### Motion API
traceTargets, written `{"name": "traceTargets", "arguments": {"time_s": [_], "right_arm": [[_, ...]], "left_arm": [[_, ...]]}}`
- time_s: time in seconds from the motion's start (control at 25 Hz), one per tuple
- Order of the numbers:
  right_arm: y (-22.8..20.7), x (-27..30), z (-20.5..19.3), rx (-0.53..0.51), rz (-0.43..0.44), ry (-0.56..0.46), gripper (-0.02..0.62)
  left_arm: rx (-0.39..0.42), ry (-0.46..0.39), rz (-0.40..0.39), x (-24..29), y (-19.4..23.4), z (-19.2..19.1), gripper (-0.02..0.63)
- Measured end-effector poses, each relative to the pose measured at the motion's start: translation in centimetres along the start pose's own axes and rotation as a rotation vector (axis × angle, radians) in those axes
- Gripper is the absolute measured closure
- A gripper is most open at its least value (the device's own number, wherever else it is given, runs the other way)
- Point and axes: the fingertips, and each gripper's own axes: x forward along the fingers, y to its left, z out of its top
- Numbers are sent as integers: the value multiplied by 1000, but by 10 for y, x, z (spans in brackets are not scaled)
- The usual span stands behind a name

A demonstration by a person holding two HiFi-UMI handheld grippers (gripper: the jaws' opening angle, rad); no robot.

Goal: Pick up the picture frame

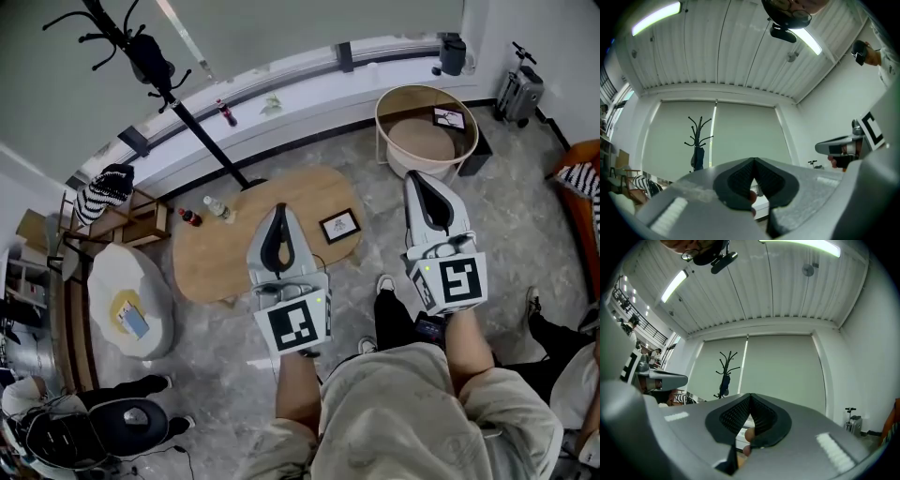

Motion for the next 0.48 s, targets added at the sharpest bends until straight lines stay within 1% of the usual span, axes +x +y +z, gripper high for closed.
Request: {"name": "traceTargets", "arguments": {"time_s": [0.2,0.48], "right_arm": [[-12,32,-11,9,12,-8,594],[-45,89,-14,18,14,-21,594]], "left_arm": [[22,-4,24,31,6,-8,603],[18,-1,30,95,6,-11,603]]}}
